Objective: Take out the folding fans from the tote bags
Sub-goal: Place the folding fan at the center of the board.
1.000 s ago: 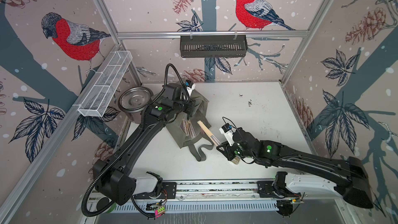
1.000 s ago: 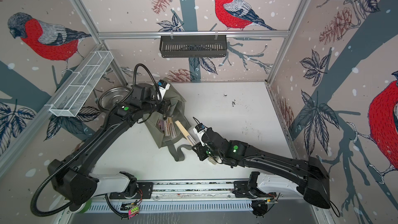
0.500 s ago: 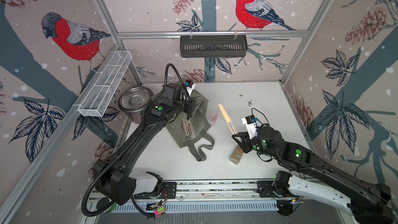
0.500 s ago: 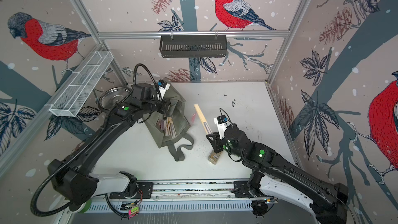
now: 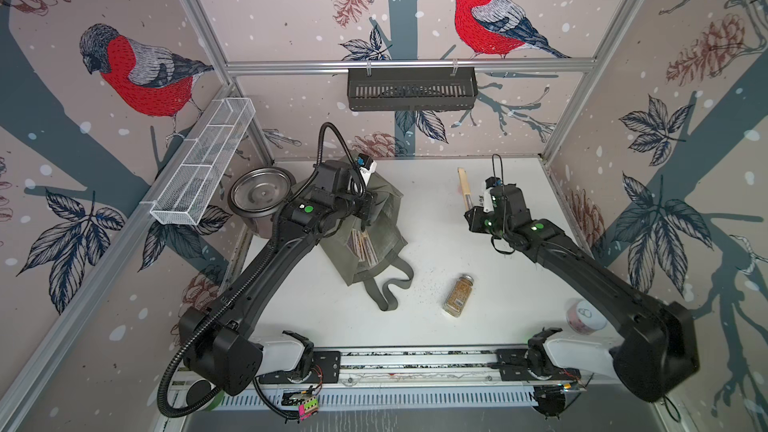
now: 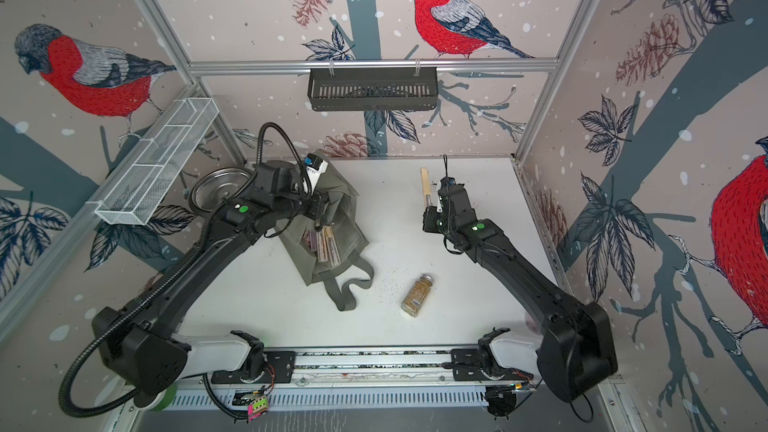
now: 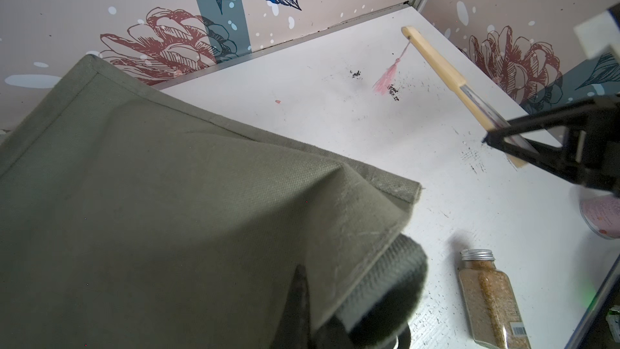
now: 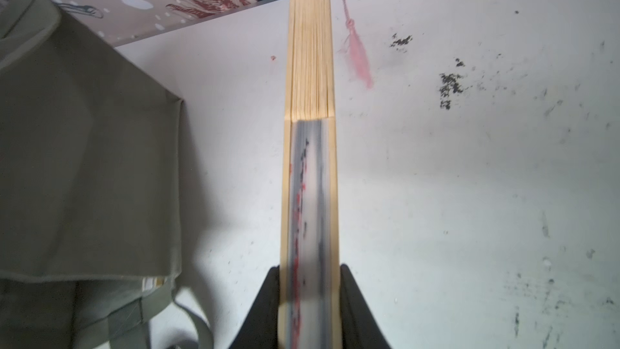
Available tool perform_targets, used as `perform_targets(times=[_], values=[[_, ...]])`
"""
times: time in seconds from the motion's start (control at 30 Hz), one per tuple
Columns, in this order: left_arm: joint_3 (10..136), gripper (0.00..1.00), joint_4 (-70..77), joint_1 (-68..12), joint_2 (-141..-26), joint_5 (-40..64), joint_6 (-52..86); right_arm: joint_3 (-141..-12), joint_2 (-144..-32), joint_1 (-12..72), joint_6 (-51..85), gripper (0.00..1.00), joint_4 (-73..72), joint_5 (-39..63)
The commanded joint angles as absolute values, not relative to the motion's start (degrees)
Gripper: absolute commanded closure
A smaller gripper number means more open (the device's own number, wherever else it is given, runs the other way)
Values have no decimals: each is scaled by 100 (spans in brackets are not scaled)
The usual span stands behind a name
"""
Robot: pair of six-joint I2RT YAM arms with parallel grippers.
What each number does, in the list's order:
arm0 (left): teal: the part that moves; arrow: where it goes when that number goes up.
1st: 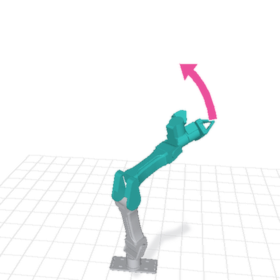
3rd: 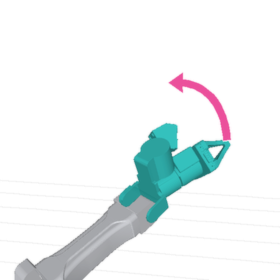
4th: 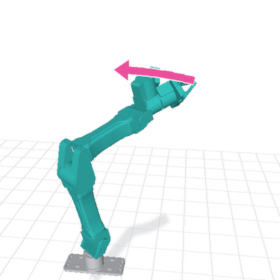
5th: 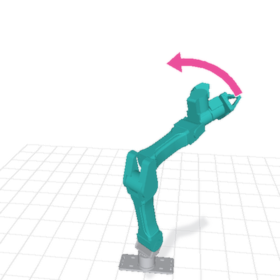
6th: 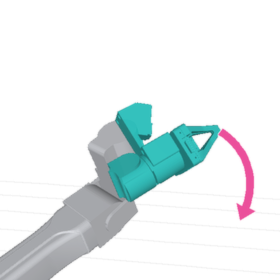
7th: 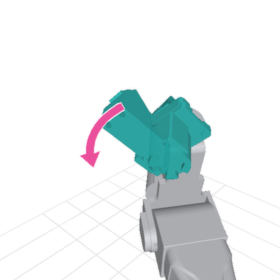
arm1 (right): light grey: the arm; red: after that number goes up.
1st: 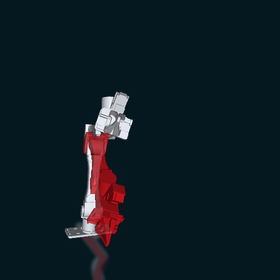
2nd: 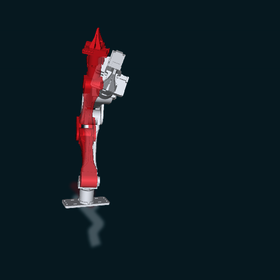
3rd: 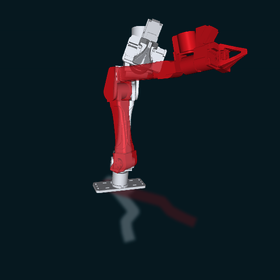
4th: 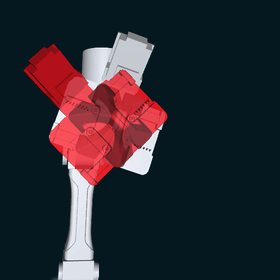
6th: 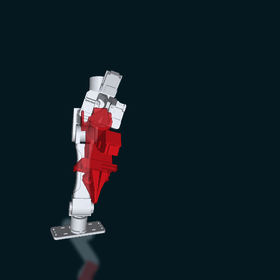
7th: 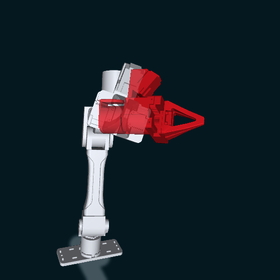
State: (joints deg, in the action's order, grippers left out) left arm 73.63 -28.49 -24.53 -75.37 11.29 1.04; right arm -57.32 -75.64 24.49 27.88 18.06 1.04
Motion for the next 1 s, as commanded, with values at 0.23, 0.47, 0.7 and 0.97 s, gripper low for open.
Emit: perform_targets(times=[0.23,0.47,0.7,0.97], values=[[7350,100,-2637,-2443,-7539,993,62,-8439,-10762,2151,2020,81,1832,68],[7354,100,-2636,-2443,-7545,993,62,-10892,-12653,2011,1618,81,2458,-61],[7331,100,-2636,-2444,-7550,969,53,-12554,-14110,1986,1422,82,2866,-64],[7340,100,-2638,-2443,-7560,967,44,-12260,-14367,2055,1304,82,2615,-346]])
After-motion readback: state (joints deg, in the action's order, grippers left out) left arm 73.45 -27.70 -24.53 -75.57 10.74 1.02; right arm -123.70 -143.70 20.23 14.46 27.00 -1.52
